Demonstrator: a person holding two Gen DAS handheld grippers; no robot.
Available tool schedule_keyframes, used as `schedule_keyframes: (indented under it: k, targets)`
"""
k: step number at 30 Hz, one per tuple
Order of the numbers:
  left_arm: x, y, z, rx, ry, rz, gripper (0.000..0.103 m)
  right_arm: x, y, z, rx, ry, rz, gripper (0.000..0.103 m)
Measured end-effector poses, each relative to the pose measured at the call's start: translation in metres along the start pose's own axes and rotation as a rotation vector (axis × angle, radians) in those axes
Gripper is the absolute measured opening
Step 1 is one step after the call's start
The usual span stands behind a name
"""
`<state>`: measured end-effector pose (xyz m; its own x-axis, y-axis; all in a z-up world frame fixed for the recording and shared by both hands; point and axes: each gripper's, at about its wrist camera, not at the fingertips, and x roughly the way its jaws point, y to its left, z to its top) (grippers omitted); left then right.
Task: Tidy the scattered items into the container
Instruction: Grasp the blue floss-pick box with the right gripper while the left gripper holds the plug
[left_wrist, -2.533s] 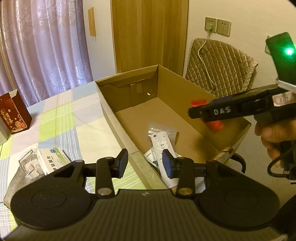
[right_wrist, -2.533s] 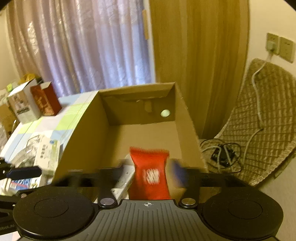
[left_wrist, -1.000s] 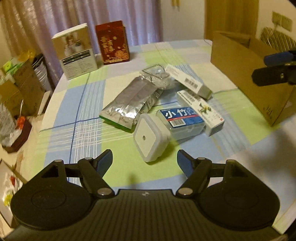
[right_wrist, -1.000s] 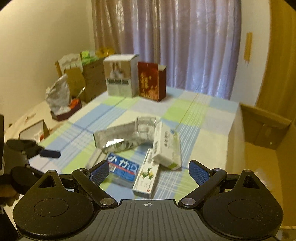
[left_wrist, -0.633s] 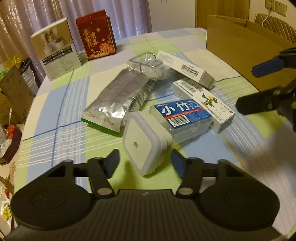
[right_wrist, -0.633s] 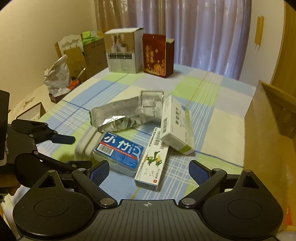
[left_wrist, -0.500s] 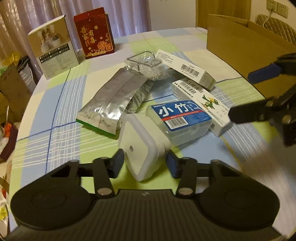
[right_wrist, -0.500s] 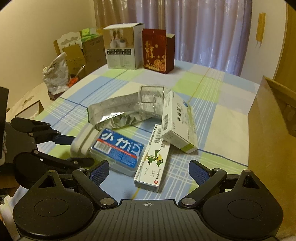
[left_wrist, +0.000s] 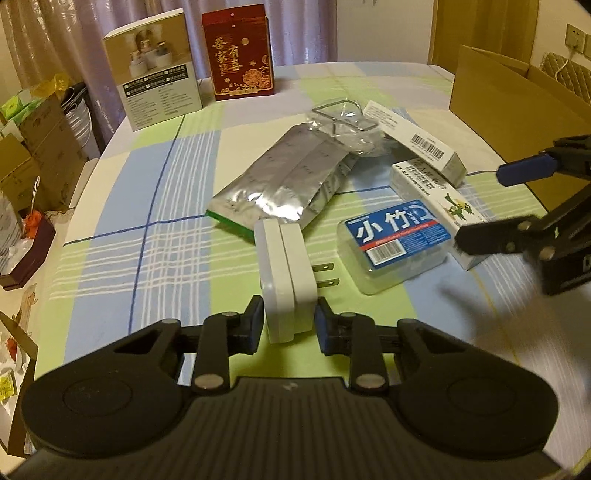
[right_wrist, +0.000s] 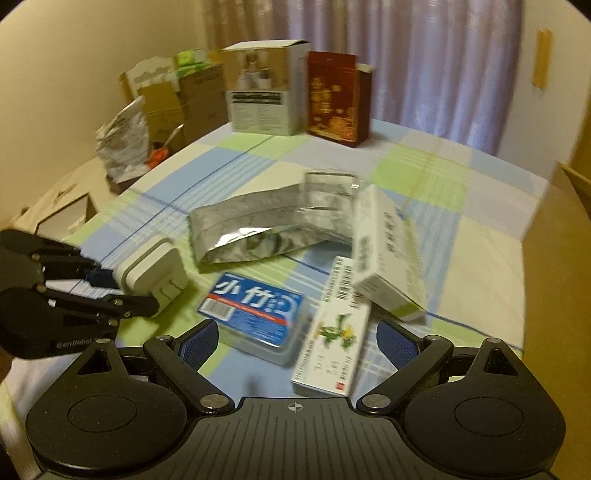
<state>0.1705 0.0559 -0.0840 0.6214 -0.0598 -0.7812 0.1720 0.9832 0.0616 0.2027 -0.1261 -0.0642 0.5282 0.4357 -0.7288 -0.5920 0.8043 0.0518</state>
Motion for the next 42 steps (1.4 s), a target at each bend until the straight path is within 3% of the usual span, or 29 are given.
schedule_keyframes:
  k: [5,12,19,24,25,42]
  targets:
    - [0.001,0.008,-0.002,-0.032,0.004,0.027,0.024,0.02,0.01,0.005,-0.035,0.028,0.006,0.097]
    - [0.0,0.026,-0.001,-0.103,-0.006,0.065,0.024,0.043,0.02,0.009,0.05,0.055,0.0,0.097]
    - [-0.001,0.045,-0.007,-0.185,0.0,0.075,0.024,0.063,0.034,0.011,0.164,0.069,-0.082,0.097]
    - [-0.001,0.046,-0.007,-0.188,-0.008,0.069,0.024,0.079,0.039,0.01,0.185,0.081,-0.136,0.097]
    - [-0.001,0.045,-0.007,-0.189,-0.01,0.066,0.024,0.079,0.039,0.009,0.19,0.079,-0.142,0.09]
    - [-0.024,0.022,-0.003,-0.117,-0.022,0.05,0.024,0.019,0.029,0.003,0.17,-0.019,-0.169,0.09]
